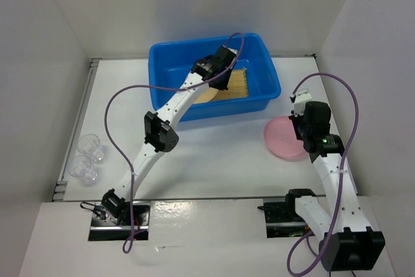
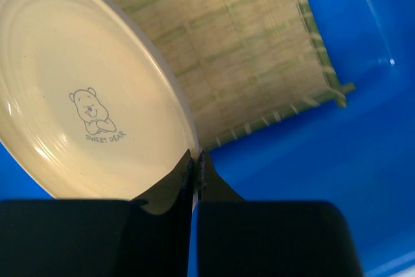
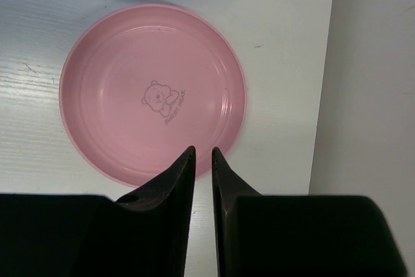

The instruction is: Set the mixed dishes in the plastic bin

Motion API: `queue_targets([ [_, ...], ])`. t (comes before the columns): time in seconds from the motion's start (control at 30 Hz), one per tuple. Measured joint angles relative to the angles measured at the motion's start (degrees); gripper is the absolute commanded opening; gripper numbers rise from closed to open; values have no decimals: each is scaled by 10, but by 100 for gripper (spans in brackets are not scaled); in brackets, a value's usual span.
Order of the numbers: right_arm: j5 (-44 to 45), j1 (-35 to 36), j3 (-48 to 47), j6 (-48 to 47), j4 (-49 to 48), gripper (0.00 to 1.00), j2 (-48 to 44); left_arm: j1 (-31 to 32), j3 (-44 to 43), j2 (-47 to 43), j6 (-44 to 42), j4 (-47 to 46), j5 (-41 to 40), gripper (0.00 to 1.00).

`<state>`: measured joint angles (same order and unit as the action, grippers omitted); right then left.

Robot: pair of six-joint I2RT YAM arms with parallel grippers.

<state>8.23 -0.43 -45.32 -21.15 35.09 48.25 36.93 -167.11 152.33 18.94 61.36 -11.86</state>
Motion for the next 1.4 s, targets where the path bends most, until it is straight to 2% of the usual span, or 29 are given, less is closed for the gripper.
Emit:
queue_targets([
  [0.13,0,0,0,0,0,21,16,-5,-20,23,-18,-37,-9,0],
  [0.23,0,0,0,0,0,21,23,-10,-30,35,-31,-62,-8,8],
  [0.3,0,0,0,0,0,21,21,-10,-32,37,-39,-73,-5,8],
  [0.37,0,0,0,0,0,21,15,-10,-37,39,-41,-83,-1,14],
  [0.53,-3,0,22,-7,-7,21,-54,-19,-47,45,-37,-102,32,14],
  [0.6,-4,0,28,-9,-9,21,-94,-27,-50,51,-33,-109,51,18],
  [0.7,-5,0,29,-10,-20,21,-118,-41,-50,65,-19,-122,77,27],
  [0.77,-3,0,29,-10,-26,21,-101,-48,-50,73,-4,-125,88,39],
  [0.87,0,0,30,-10,-27,25,-61,-58,-55,81,24,-123,111,48],
  [0.9,1,0,33,-10,-27,25,-48,-60,-64,86,38,-121,122,57],
  [1.1,3,0,38,-10,-27,29,-28,-59,-105,94,101,-111,171,83],
  [1.13,3,0,38,-10,-27,29,-24,-58,-106,90,108,-103,163,95],
  [1.17,4,0,38,-10,-26,29,-19,-57,-106,87,111,-92,153,100],
  [1.3,4,0,38,-10,-27,29,-9,-69,-106,54,139,-24,103,100],
  [1.4,4,0,38,-10,-26,29,-9,-122,-106,14,160,37,96,100],
])
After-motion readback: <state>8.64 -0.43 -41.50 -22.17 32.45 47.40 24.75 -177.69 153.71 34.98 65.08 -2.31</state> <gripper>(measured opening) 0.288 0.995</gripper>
